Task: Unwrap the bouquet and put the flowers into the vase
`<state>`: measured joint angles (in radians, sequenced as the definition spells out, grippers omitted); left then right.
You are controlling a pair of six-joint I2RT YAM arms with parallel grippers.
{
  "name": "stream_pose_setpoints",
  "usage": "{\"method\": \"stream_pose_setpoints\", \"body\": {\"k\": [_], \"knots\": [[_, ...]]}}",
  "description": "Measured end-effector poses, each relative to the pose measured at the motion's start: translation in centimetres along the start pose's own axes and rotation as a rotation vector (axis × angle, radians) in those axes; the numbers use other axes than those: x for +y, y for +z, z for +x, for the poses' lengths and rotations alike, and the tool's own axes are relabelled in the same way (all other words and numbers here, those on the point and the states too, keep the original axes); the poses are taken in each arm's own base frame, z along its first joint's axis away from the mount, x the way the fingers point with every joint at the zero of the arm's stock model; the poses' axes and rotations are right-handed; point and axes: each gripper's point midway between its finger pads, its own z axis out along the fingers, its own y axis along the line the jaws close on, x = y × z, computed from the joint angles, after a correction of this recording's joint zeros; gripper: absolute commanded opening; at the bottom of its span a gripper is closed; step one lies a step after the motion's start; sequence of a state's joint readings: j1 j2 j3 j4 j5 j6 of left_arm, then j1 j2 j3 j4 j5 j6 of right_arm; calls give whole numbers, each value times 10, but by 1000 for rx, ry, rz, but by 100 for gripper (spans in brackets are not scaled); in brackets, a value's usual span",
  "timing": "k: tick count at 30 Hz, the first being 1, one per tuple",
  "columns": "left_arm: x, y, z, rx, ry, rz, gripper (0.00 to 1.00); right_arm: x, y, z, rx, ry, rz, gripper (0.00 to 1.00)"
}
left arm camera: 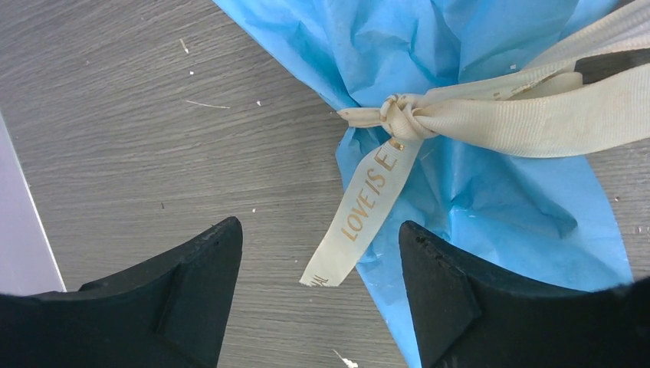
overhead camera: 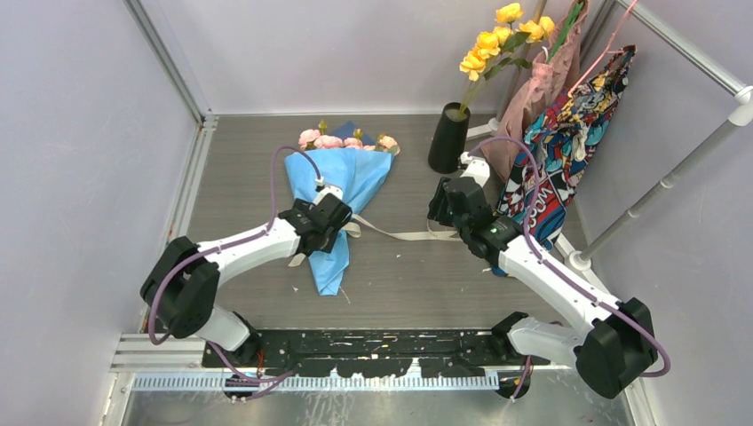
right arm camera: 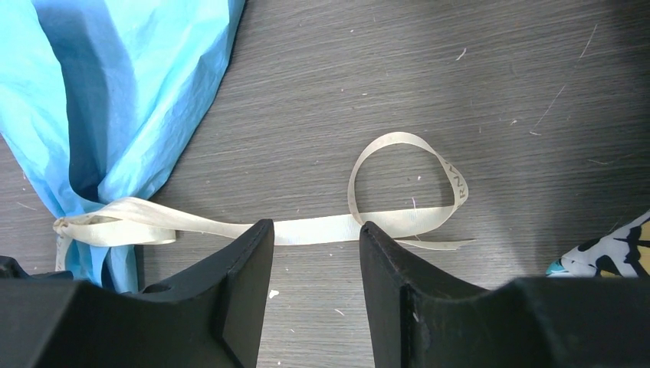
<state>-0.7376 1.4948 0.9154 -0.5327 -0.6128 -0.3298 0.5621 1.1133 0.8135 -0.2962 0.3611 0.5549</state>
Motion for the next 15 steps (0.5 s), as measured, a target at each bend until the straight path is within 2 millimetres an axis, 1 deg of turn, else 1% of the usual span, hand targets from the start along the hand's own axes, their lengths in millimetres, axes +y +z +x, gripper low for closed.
{"method": "stream_pose_setpoints", "body": {"k": [2, 12, 15], "knots": [[-1, 0, 1, 6, 0, 2, 71, -1, -2, -1, -5, 1, 2, 50], [-6, 6, 4, 65, 36, -7, 68, -5, -6, -6, -26, 2, 17, 50], [-6, 8, 6, 80, 47, -11, 61, -6, -6, -6, -25, 1, 21, 50]]}}
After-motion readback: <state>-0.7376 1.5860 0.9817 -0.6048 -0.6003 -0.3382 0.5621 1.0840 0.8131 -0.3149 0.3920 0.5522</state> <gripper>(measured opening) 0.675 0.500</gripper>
